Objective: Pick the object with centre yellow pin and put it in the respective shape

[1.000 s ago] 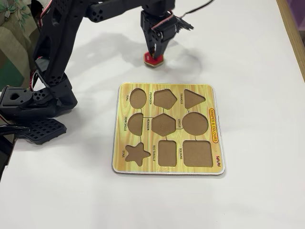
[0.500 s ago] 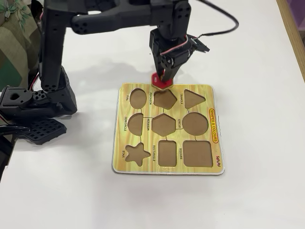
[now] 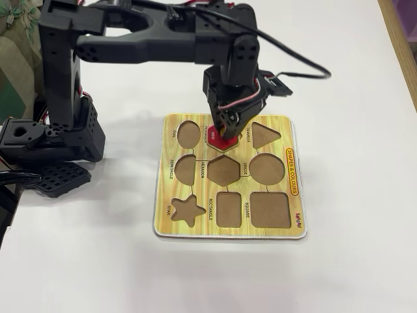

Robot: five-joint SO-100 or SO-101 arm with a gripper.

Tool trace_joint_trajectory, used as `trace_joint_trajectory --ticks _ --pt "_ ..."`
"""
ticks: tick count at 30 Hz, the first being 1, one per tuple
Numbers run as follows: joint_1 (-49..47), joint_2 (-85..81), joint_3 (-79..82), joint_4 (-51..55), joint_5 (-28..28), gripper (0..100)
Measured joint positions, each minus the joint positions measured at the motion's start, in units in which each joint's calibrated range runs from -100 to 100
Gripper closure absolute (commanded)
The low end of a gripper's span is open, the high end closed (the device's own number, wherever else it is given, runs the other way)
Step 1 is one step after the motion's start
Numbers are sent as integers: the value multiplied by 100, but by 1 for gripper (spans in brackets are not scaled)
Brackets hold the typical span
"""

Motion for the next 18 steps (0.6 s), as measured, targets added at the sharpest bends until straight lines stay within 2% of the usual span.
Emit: trace_joint_trajectory --ticks 12,18 --pt "767 0 477 9 0 98" --pt "814 0 800 -454 0 98"
